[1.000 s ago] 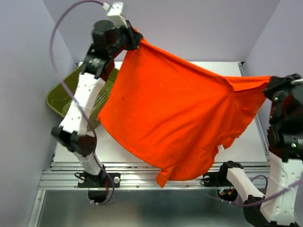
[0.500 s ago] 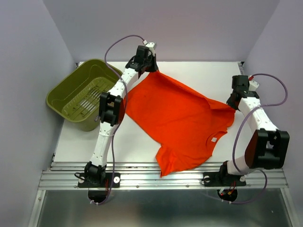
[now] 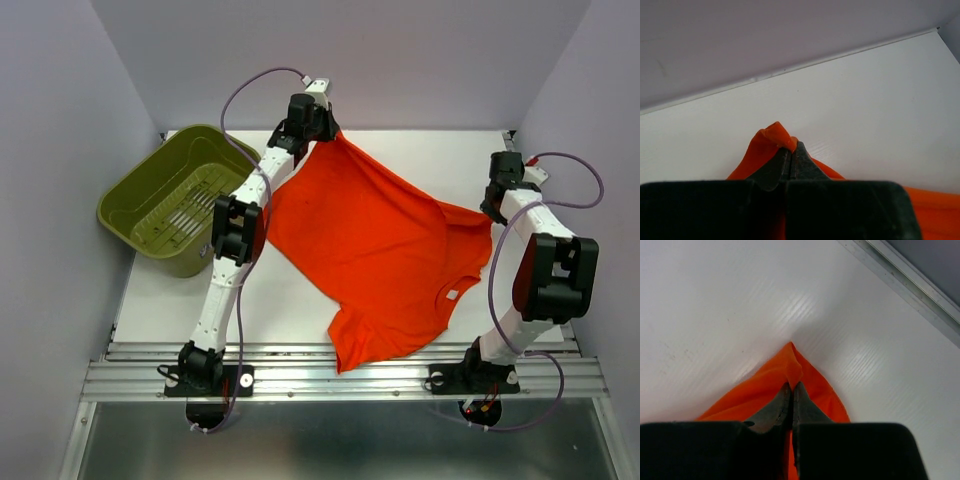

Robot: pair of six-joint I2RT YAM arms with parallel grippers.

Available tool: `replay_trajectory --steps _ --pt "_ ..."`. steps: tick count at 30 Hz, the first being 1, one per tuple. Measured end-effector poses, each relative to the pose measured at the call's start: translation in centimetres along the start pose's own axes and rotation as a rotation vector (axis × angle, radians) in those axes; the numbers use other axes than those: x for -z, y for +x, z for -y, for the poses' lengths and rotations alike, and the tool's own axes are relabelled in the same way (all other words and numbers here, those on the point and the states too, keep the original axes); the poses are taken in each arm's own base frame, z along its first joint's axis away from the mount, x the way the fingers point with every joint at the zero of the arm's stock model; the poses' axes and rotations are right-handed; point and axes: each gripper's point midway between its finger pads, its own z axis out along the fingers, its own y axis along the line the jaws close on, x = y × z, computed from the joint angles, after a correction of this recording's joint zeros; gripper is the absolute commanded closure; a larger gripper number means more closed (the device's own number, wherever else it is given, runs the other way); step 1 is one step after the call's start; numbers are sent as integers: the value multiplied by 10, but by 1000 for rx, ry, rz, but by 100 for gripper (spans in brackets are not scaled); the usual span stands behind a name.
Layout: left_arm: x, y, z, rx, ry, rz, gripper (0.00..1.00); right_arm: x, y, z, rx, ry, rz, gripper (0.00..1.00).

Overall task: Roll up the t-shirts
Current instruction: Flatten out the T-shirt at the center of the board.

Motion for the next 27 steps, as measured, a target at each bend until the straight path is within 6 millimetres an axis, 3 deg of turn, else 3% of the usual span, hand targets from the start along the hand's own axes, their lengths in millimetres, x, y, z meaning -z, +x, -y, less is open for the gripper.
replay_trajectory --steps 5,12,19,27 --pt "-12 8 -4 -4 6 19 100 -17 -13 -1 -44 17 11 99" --pt "-21 34 -4 -2 30 -22 100 -18 -17 2 -48 19 17 99" --pt "-21 34 4 -13 61 -27 100 -7 -32 9 -66 8 53 99" --pt "-21 23 23 -22 99 -1 100 -31 -44 24 -105 64 39 99"
